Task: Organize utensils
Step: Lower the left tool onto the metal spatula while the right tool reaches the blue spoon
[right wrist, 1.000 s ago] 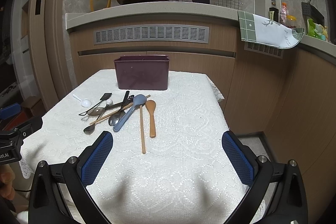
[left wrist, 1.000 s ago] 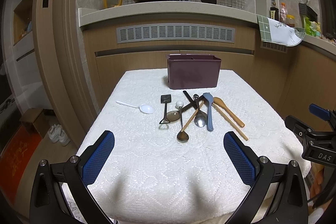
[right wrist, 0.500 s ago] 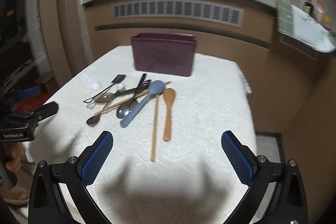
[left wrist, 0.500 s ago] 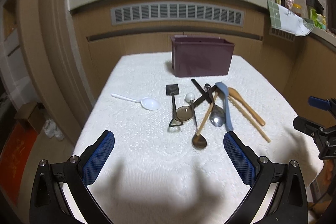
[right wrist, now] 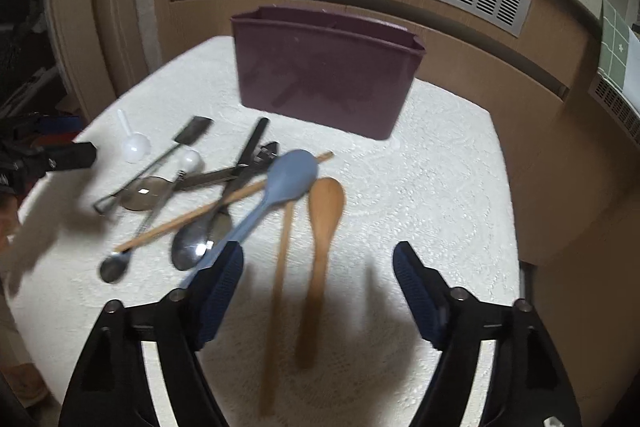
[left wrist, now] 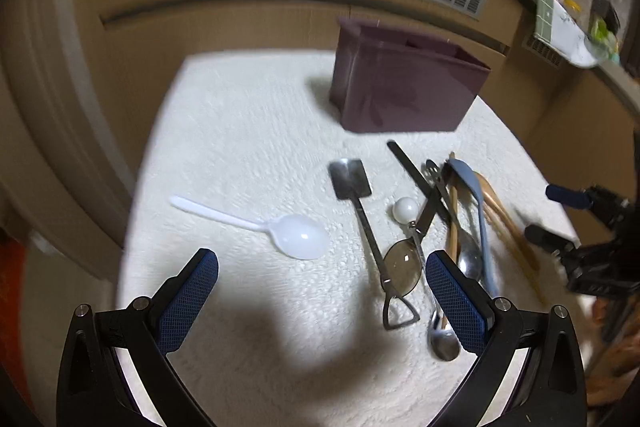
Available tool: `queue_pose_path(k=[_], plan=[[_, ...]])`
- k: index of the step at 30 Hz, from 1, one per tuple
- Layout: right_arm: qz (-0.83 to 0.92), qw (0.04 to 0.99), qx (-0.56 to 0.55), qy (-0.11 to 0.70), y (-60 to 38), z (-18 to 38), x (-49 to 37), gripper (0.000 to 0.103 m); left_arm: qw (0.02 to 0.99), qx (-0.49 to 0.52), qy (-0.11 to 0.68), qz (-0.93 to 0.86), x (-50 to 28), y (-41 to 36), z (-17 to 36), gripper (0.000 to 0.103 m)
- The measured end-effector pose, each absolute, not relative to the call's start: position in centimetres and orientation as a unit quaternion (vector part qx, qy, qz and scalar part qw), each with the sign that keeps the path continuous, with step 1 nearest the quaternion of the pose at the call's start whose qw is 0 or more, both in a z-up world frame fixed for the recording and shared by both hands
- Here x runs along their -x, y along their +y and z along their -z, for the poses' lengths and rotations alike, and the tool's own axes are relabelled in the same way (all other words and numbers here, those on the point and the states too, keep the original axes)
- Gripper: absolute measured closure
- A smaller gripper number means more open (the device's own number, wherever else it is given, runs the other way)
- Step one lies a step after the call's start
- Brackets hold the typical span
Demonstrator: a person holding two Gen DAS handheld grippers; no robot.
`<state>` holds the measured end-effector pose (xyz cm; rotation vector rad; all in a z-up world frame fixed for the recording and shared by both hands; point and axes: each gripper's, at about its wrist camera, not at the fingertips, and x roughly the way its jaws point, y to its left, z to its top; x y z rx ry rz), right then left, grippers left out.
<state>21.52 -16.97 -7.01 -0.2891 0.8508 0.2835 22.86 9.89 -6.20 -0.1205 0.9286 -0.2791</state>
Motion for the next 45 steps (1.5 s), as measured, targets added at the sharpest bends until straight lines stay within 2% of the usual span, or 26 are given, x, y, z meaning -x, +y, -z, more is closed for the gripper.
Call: queue_pose_path(k=[3, 5, 8, 19, 20, 21, 22, 23, 24, 26, 28, 29, 31, 33, 39, 44, 45], plan=[[-0.102, 0.893, 0.152, 0.412, -17.8, 7.7, -22.0, 0.017, 0.863, 0.085, 0.475, 0.149, -24.5, 10.0, 7.6, 0.0], [-0.087, 0.89, 0.154, 0.42, -18.3, 8.1, -22.4, 0.016, 0.865, 0.082, 0.475, 0.138, -25.0, 9.6, 8.1, 0.0], [-0.083, 0.884, 0.151, 0.435, -19.0, 8.7, -22.9, 0.007, 0.863, 0.094, 0.474, 0.15, -25.9, 8.4, 8.6, 0.0], [-0.09, 0.892, 0.141, 0.419, -18.1, 7.6, -23.0, 0.003, 0.845, 0.105, 0.469, 0.236, -25.9, 3.5, 8.3, 0.0], [-0.103, 0.893, 0.131, 0.418, -17.7, 7.3, -23.3, 0.009, 0.856, 0.092, 0.457, 0.223, -25.4, 3.6, 7.7, 0.0], [-0.113, 0.892, 0.118, 0.421, -17.3, 7.0, -23.7, 0.025, 0.866, 0.079, 0.447, 0.208, -25.0, 3.7, 7.3, 0.0], [-0.121, 0.89, 0.106, 0.426, -16.8, 6.8, -24.2, 0.034, 0.881, 0.061, 0.431, 0.183, -24.5, 4.0, 6.7, 0.0], [-0.135, 0.886, 0.091, 0.435, -16.3, 6.7, -24.8, 0.05, 0.892, 0.05, 0.418, 0.164, -24.0, 4.4, 6.4, 0.0], [-0.149, 0.879, 0.075, 0.446, -15.8, 6.7, -25.6, 0.053, 0.903, 0.04, 0.404, 0.139, -23.6, 5.1, 5.9, 0.0], [-0.165, 0.869, 0.041, 0.465, -14.9, 7.1, -27.0, 0.053, 0.911, 0.04, 0.394, 0.114, -23.1, 6.3, 5.6, 0.001], [-0.17, 0.858, 0.011, 0.485, -14.1, 7.8, -28.5, 0.059, 0.914, 0.047, 0.391, 0.099, -23.0, 7.3, 5.5, 0.002], [-0.169, 0.851, -0.002, 0.498, -13.8, 8.3, -29.3, 0.065, 0.914, 0.048, 0.391, 0.094, -23.0, 7.7, 5.6, 0.006], [-0.153, 0.842, -0.016, 0.517, -13.6, 9.3, -30.3, 0.068, 0.913, 0.05, 0.395, 0.089, -23.2, 7.9, 5.7, 0.013], [-0.156, 0.838, -0.028, 0.522, -13.6, 9.8, -31.0, 0.08, 0.908, 0.054, 0.406, 0.091, -23.8, 7.9, 6.1, 0.016], [-0.16, 0.859, 0.029, 0.486, -14.3, 7.9, -30.0, 0.08, 0.886, 0.072, 0.447, 0.102, -26.3, 6.0, 6.9, 0.018], [-0.155, 0.868, 0.044, 0.471, -16.9, 6.7, -30.2, 0.081, 0.848, 0.083, 0.514, 0.095, -30.3, 3.8, 8.8, 0.036], [-0.154, 0.869, 0.042, 0.469, -17.5, 6.6, -30.1, 0.086, 0.841, 0.084, 0.526, 0.092, -31.0, 3.6, 9.2, 0.037]])
